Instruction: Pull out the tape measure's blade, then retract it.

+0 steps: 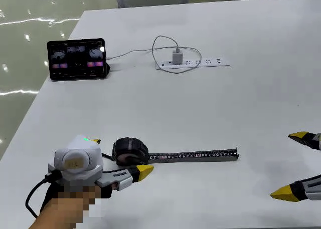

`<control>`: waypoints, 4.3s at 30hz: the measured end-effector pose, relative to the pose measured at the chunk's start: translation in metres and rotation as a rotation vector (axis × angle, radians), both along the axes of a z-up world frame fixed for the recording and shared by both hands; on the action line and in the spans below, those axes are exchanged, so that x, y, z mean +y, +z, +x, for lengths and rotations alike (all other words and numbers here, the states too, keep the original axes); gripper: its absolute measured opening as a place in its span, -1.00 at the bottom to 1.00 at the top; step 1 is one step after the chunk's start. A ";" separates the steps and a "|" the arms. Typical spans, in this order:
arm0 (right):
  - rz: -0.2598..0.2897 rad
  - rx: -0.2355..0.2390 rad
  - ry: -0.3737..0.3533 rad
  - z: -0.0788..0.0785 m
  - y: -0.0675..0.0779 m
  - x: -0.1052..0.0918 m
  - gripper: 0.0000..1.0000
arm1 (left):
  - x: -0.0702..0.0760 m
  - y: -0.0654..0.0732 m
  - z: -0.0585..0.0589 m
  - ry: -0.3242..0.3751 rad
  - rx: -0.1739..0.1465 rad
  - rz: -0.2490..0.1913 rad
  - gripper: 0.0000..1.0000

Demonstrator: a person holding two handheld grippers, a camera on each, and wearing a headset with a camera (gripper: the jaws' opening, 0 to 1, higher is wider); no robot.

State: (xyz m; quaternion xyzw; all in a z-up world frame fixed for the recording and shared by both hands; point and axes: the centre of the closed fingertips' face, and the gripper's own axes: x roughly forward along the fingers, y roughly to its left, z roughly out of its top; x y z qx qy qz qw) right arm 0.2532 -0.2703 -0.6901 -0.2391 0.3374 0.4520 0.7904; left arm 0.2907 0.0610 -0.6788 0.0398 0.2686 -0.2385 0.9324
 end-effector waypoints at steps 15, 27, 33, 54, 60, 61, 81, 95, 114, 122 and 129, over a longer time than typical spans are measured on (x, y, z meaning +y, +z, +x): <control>-0.059 -0.002 0.109 0.022 0.006 0.022 0.98 | -0.010 -0.004 0.025 0.120 -0.052 -0.011 0.98; -0.105 -0.007 0.196 0.036 0.011 0.036 0.98 | -0.002 -0.013 0.036 0.283 -0.059 -0.046 0.98; -0.137 0.005 0.243 0.037 0.003 0.040 0.98 | -0.003 -0.016 0.036 0.320 -0.122 -0.030 0.98; -0.192 0.045 0.304 0.057 -0.022 0.054 0.98 | 0.001 -0.026 0.038 0.383 -0.179 -0.034 0.98; -0.204 0.056 0.332 0.057 -0.029 0.058 0.98 | 0.009 -0.023 0.043 0.378 -0.200 -0.006 0.97; -0.205 0.057 0.337 0.057 -0.030 0.058 0.98 | 0.009 -0.024 0.043 0.378 -0.199 -0.006 0.97; -0.237 0.086 0.425 0.053 -0.047 0.068 0.70 | 0.003 -0.032 0.043 0.331 -0.180 0.024 0.98; -0.257 0.117 0.455 0.051 -0.053 0.069 0.12 | 0.004 -0.032 0.043 0.337 -0.178 0.021 0.98; -0.280 0.152 0.482 0.050 -0.061 0.066 -0.51 | 0.006 -0.031 0.043 0.347 -0.180 0.011 0.98; -0.293 0.153 0.501 0.048 -0.064 0.065 -0.70 | 0.006 -0.031 0.044 0.350 -0.180 0.006 0.98; -0.302 0.144 0.516 0.049 -0.065 0.066 -0.76 | 0.007 -0.031 0.044 0.359 -0.179 -0.004 0.94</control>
